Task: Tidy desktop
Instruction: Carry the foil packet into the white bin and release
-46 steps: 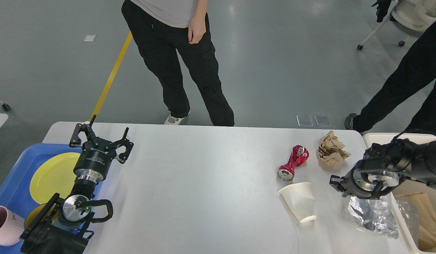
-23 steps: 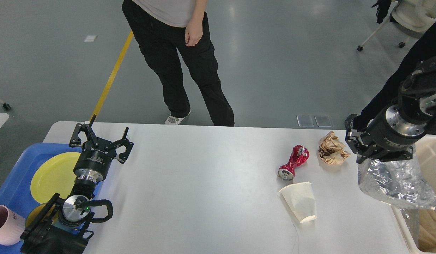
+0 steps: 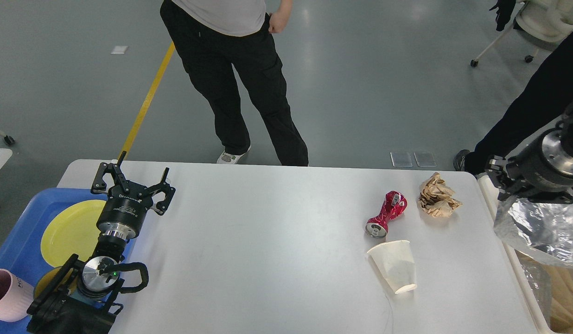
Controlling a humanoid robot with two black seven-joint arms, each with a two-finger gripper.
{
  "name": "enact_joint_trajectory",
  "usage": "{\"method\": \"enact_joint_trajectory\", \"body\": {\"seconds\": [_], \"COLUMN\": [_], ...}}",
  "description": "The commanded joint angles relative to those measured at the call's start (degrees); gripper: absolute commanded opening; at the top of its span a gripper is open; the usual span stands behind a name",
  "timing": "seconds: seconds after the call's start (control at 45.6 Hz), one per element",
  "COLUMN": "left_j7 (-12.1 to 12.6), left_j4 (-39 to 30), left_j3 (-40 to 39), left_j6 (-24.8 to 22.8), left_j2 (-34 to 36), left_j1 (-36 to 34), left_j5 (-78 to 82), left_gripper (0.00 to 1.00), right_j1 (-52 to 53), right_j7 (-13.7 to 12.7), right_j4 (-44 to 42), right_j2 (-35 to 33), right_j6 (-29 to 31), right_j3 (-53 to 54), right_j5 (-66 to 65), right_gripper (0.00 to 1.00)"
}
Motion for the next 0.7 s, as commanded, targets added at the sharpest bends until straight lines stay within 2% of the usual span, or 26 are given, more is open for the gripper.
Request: {"method": "enact_joint_trajectory", "body": {"seconds": [0.0,0.175,0.372,0.46,0.548,0.679], "left_j7": [0.08,-0.01,-0.01,-0.01,-0.01,-0.01], "left_j4": [0.02,0.02,0.02,0.02,0.02,0.02], "left_j3": [0.0,0.0,0.0,0.0,0.0,0.0], "left_j6": [0.03,-0.06,0.03,-0.06,-0.06,-0.06], "left_j2": [0.0,0.0,0.0,0.0,0.0,0.0], "left_j1": [0.0,0.0,0.0,0.0,0.0,0.0], "left_j5": [0.02,0.02,0.02,0.02,0.02,0.02], "left_gripper": [0.97,0.97,0.97,0.97,0.97,0.97], "right_j1": [-11.05,-31.18,-57.02,-69.23,-78.91,-87.18], "right_j7": [-0.13,-0.05,-0.05,0.22,0.22,0.04], "right_j4": [-12.03,-31.37,-53.08,-64.5,-73.56,-82.98], "right_j2": [-4.36,-7.09,-7.09,-5.16,-0.33,4.33], "right_j6": [-1.62,-3.11,-11.72,-13.92,-14.45,-17.87], "right_j3": [0.17,4.38,15.63,20.99,25.13,28.21], "right_j5": [-0.26,-0.34,-0.34,-0.08,-0.17,-0.17], "right_gripper": [0.0,0.0,0.0,0.0,0.0,0.0]}}
